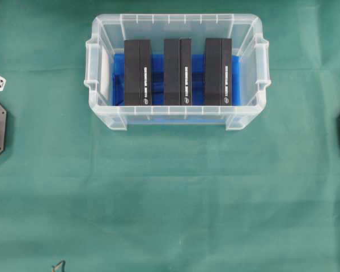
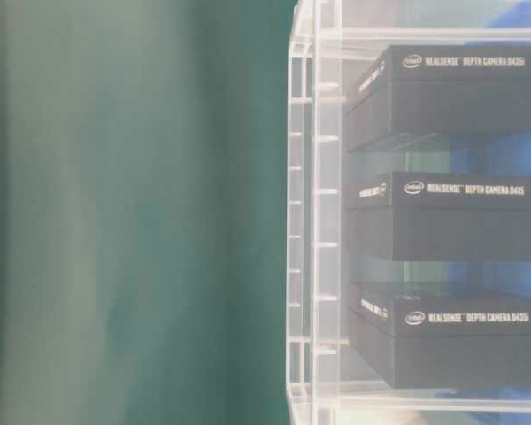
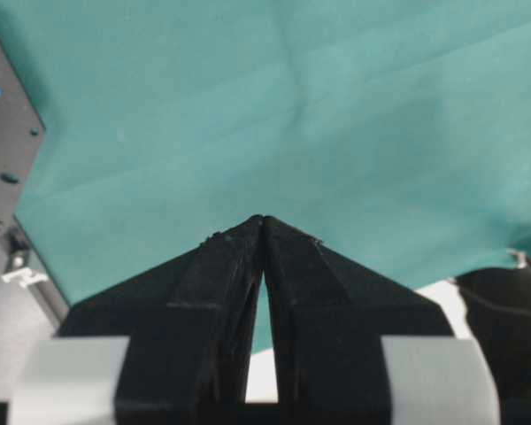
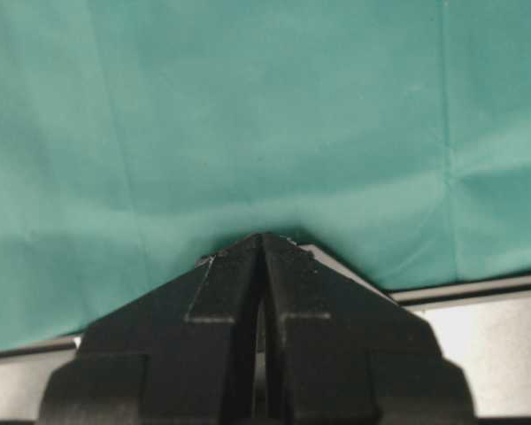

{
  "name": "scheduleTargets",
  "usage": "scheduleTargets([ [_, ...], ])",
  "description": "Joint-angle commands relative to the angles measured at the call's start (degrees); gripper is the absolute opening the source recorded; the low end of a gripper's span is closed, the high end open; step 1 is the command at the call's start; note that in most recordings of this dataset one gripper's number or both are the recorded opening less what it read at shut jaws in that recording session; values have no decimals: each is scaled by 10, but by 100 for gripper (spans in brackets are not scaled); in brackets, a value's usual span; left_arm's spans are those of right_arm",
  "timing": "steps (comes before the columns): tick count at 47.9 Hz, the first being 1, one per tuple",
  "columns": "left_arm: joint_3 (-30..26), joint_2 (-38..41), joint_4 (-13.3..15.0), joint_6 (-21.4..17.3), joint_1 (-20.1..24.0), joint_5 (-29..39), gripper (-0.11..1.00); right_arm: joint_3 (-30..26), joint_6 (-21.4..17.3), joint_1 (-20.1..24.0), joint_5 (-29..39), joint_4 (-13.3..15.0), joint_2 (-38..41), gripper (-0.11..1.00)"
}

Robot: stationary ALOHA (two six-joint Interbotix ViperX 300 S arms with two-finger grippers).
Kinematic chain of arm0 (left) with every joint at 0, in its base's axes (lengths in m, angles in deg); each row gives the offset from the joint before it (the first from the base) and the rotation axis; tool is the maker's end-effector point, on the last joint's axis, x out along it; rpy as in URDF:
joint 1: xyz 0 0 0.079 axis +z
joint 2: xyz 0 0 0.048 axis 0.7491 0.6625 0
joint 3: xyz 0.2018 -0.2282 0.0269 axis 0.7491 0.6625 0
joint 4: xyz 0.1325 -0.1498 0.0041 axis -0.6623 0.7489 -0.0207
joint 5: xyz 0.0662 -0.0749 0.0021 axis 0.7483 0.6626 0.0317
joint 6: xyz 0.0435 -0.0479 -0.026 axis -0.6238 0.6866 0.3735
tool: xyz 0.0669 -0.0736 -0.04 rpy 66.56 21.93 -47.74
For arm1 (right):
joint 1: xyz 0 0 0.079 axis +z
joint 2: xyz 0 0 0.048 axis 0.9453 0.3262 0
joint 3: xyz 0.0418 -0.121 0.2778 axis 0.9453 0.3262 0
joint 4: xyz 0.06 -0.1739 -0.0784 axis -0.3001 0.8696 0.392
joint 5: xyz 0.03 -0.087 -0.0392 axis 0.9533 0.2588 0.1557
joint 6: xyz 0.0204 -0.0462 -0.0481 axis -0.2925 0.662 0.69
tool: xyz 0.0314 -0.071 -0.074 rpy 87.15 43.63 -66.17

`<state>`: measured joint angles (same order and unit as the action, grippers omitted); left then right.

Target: Take the box out of the case with the left arm.

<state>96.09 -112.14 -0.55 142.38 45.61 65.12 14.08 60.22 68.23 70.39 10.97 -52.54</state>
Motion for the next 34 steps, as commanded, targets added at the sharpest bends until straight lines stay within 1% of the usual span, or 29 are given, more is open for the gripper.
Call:
scheduleTargets([
  [1,-13,5,-4,-8,4,0,0,-14,-1,-1,1,1,2,0],
  [8,-17,13,-4,-12,24,1,0,-14,-1,-1,1,1,1,0],
  [21,-18,17,-4,-46,108,1,0,-14,-1,-1,0,1,2,0],
  [27,-21,27,-4,-78,156,1,0,-14,-1,-1,1,1,2,0],
  [34,-28,40,-1,-133,209,0,0,-14,-1,-1,1,1,2,0],
])
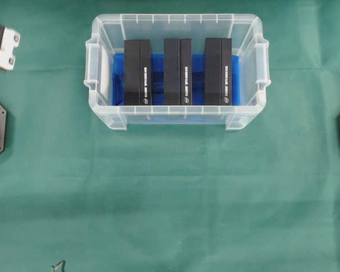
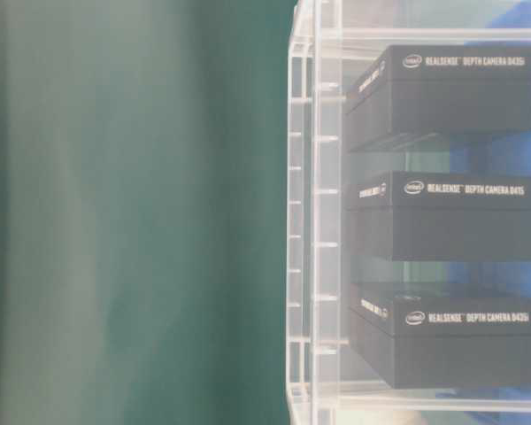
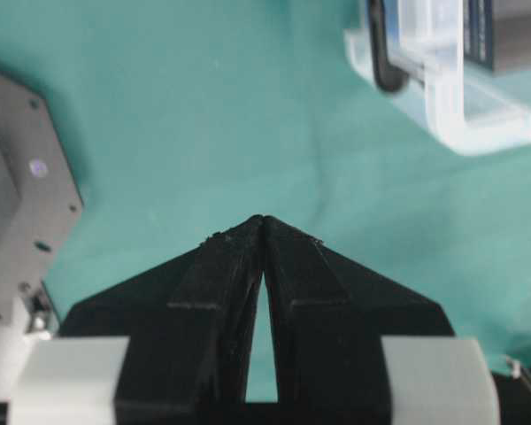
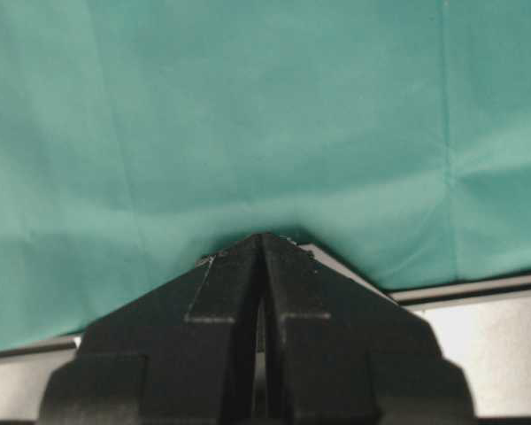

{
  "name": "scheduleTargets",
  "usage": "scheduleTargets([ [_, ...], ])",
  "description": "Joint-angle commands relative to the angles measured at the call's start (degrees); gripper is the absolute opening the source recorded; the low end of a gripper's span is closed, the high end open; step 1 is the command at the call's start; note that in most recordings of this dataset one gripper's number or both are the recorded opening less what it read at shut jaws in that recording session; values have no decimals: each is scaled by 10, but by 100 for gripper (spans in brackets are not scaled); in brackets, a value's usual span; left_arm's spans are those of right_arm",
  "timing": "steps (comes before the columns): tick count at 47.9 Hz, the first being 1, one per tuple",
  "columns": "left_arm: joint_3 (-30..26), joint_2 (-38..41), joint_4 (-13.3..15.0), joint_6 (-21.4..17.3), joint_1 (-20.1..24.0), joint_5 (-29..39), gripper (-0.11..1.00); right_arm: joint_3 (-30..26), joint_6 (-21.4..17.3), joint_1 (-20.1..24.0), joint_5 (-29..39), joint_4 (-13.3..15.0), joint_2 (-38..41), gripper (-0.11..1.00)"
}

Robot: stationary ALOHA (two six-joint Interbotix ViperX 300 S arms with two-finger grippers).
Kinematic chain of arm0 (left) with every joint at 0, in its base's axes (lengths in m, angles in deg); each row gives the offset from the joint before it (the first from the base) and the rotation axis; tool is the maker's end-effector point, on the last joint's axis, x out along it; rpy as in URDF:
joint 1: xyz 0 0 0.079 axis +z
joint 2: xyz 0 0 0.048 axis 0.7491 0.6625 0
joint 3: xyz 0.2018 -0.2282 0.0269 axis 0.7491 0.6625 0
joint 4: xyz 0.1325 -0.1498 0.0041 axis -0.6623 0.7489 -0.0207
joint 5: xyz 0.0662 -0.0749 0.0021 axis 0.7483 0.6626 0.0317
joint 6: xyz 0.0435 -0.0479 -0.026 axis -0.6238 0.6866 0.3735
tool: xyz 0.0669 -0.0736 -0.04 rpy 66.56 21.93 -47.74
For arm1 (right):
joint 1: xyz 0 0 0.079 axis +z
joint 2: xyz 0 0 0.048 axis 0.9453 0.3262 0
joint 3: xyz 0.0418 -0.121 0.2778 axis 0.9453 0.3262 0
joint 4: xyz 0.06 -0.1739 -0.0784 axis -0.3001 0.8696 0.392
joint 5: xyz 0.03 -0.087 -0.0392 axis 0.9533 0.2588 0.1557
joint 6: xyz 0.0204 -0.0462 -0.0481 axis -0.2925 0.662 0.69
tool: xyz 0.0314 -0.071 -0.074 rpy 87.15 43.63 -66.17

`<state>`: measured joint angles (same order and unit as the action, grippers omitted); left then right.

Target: Take the box out of the case with the left arm.

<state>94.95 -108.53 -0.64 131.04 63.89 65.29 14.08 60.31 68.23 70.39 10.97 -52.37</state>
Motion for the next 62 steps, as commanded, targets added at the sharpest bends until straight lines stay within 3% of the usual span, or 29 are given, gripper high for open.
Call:
scheduleTargets([
  [1,-18,7,1,-28,36,-1,0,-14,-2,-1,1,1,0,0],
  [8,-25,20,3,-49,64,1,0,-14,-2,-1,2,1,0,0],
  [34,-23,33,11,-50,66,24,2,-14,-1,-1,16,9,-1,0],
  [38,-23,35,11,-48,66,24,17,-14,-1,-1,16,14,-1,0],
  [46,-20,35,11,-31,66,24,67,-14,-1,-1,16,18,-1,0],
  [50,-20,36,11,-21,66,26,85,-14,-1,-1,17,19,-1,0],
  [62,-20,35,11,-14,66,29,88,-14,-1,-1,16,19,-1,0],
])
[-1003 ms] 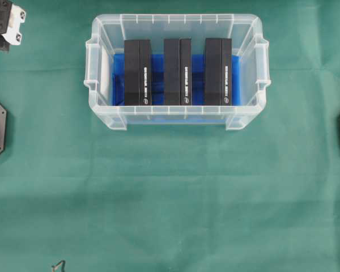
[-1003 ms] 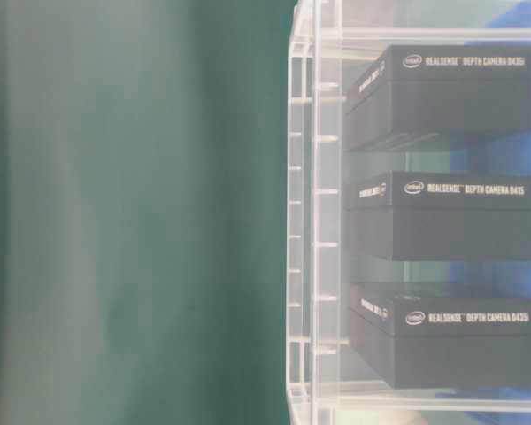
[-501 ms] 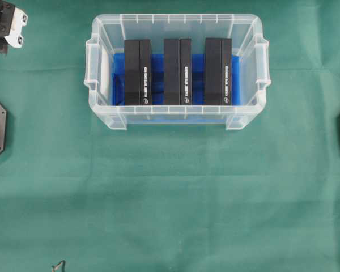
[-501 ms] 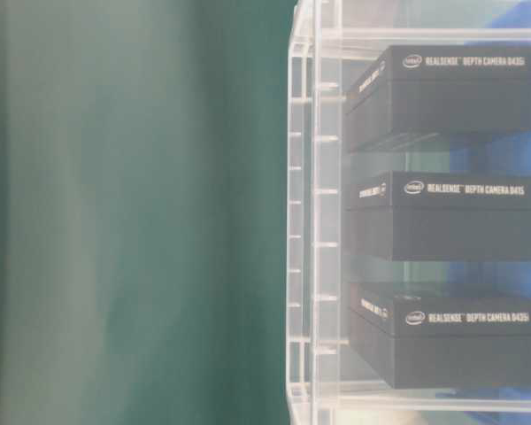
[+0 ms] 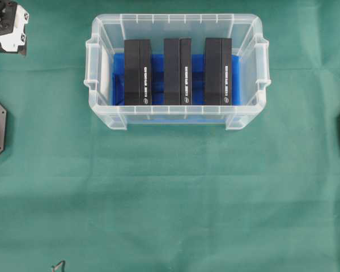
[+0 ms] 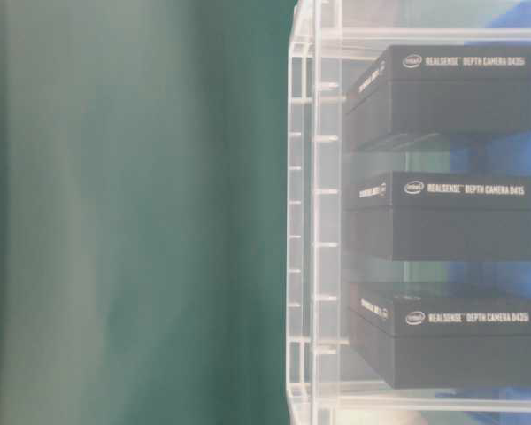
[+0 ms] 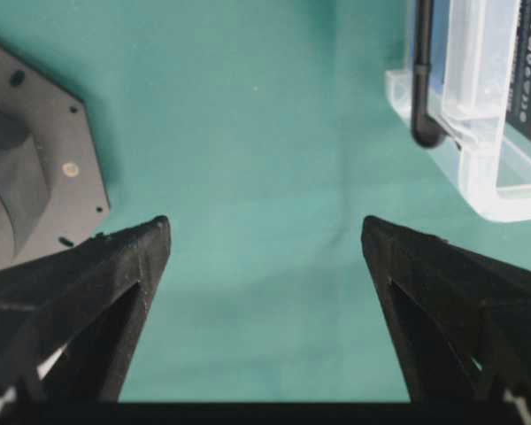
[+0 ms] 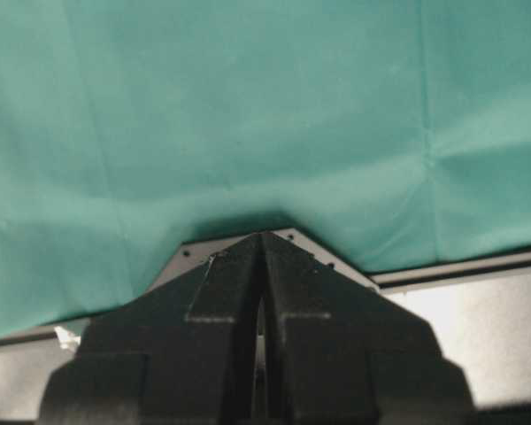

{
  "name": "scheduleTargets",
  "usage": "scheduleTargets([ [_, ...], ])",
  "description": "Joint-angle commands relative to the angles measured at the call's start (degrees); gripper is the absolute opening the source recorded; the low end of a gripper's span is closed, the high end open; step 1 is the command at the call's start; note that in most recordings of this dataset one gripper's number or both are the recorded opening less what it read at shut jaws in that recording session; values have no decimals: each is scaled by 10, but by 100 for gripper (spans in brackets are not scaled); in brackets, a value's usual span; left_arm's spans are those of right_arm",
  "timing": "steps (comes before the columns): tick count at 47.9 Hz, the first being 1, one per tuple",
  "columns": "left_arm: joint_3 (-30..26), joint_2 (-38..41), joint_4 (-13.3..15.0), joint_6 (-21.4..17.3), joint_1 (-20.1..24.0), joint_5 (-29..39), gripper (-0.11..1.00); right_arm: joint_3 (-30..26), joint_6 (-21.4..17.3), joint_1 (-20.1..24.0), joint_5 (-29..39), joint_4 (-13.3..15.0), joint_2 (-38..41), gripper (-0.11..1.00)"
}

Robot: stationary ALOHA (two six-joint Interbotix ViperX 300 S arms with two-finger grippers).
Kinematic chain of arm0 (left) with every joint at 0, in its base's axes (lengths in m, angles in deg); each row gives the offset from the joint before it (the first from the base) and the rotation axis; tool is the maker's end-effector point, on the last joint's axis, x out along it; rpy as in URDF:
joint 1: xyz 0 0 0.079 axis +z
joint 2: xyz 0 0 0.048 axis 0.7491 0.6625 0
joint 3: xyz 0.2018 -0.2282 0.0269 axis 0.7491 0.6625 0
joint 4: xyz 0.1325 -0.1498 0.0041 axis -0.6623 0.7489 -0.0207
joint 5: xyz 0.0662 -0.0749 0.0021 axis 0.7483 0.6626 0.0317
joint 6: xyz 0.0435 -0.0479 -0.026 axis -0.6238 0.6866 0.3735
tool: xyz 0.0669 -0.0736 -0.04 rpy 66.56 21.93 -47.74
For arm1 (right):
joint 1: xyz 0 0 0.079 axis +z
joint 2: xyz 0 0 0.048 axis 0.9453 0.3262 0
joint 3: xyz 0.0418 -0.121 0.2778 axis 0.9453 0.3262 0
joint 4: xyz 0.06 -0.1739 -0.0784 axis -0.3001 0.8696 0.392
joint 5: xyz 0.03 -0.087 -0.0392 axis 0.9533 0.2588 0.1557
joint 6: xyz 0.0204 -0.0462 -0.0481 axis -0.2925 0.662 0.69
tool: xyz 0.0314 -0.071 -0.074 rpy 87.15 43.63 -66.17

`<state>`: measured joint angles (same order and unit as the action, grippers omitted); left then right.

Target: Take the box out of the case with the left arm.

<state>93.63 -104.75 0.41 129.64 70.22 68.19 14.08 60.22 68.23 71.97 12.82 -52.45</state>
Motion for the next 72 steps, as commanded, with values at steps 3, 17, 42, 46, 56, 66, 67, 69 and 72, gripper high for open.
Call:
scheduleTargets([
  [3,-7,-3,1,0,3,0,88,-14,0,-1,1,1,0,0],
  [17,-8,-2,1,1,2,0,88,-14,0,-1,1,1,0,0],
  [42,-65,72,1,23,-27,-6,88,-14,0,-1,1,1,0,0],
  [46,-88,97,1,23,-34,-8,88,-14,0,-1,1,1,1,0],
  [56,-166,171,1,25,-48,-9,88,-14,0,-1,0,1,1,0],
  [66,-238,237,1,52,-65,-9,87,-14,-1,-1,-1,1,2,0],
  [67,-244,243,1,54,-67,-10,87,-14,0,-1,0,1,2,0],
  [69,-260,258,1,59,-73,-9,87,-14,-1,-1,0,2,2,0],
  [72,-279,276,1,63,-78,-9,87,-14,-1,-1,0,5,2,0],
])
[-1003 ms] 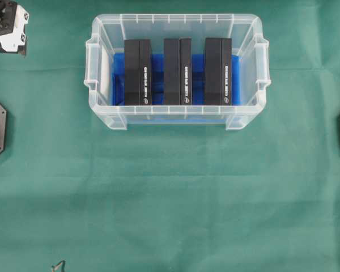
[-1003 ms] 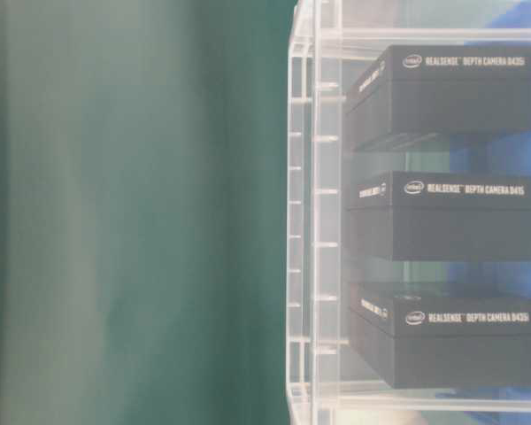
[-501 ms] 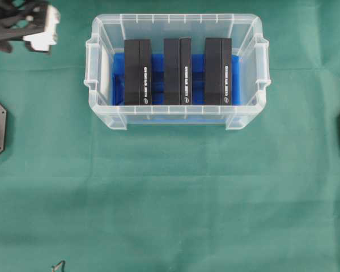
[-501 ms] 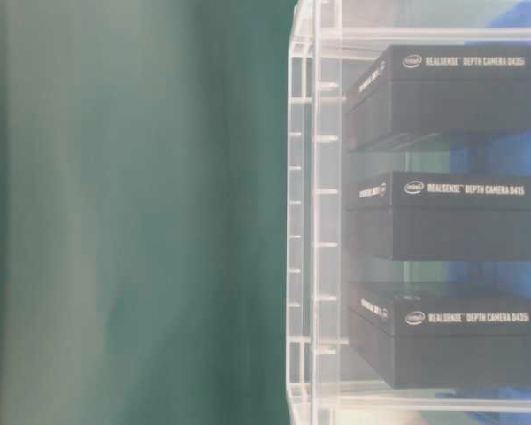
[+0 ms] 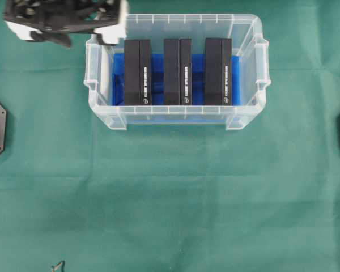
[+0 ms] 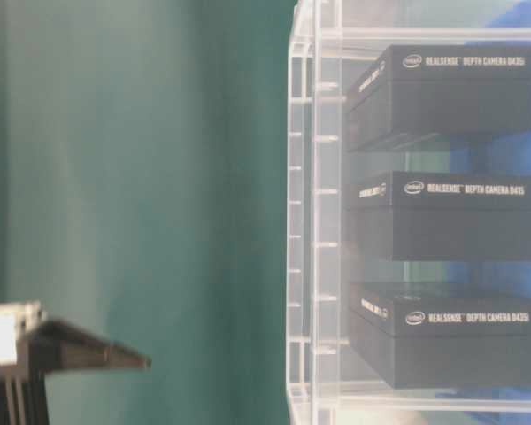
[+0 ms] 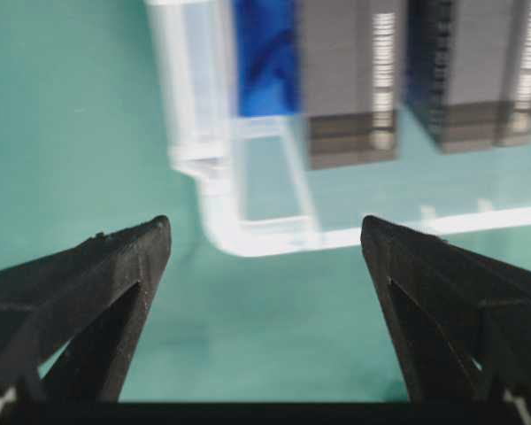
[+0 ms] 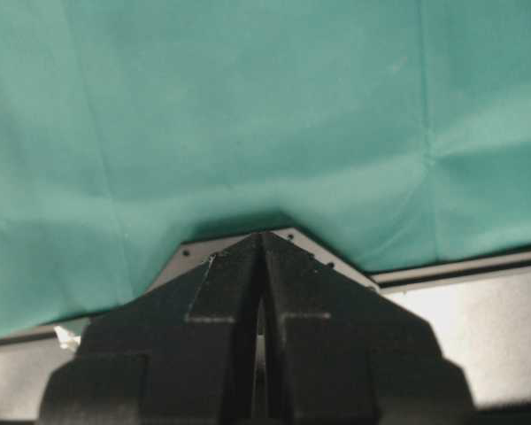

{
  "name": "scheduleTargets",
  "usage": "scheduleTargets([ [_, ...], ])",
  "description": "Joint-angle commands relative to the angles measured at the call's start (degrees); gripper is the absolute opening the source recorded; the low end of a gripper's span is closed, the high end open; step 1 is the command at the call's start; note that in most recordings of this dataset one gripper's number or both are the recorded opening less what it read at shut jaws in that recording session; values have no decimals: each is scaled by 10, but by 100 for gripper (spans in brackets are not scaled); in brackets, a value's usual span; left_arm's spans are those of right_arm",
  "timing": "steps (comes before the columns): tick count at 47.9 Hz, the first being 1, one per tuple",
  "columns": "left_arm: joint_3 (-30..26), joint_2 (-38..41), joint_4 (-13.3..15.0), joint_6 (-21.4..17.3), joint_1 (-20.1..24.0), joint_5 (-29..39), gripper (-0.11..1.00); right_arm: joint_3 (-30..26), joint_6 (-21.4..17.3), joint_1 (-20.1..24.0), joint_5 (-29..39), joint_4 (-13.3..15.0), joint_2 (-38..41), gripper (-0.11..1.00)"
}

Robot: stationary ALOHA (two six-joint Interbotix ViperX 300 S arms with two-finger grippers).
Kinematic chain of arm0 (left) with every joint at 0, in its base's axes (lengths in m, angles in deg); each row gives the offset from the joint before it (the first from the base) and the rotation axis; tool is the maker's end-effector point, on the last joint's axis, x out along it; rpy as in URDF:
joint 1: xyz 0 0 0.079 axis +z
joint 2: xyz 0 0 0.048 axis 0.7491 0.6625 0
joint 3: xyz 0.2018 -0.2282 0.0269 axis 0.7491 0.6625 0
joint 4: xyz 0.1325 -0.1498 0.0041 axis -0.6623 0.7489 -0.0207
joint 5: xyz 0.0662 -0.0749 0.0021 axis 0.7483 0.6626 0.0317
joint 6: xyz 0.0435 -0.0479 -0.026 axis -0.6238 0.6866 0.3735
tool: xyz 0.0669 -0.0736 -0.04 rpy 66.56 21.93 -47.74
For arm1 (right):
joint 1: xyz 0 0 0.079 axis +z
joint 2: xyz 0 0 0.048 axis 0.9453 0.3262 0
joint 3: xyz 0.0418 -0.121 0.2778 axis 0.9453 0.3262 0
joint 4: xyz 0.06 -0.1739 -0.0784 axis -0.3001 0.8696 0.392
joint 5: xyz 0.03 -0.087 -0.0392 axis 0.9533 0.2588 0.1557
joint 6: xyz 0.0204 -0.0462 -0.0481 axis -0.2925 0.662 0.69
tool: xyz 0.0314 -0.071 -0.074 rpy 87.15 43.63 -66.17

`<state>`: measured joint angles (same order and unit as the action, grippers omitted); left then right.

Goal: Take the box out of the case with the left arm.
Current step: 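Move the open left gripper over the middle black box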

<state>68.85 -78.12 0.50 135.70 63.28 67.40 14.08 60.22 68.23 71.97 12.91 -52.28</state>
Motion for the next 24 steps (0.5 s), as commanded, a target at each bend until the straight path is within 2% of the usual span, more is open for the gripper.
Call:
scheduleTargets([
  [1,-38,15,0,4,-11,-1,87,-14,0,-1,0,6,0,0],
  [10,-98,73,1,18,-18,-1,87,-14,0,-1,0,18,0,0],
  [24,-196,155,1,16,-18,-1,87,-13,-1,-1,-2,19,0,0],
])
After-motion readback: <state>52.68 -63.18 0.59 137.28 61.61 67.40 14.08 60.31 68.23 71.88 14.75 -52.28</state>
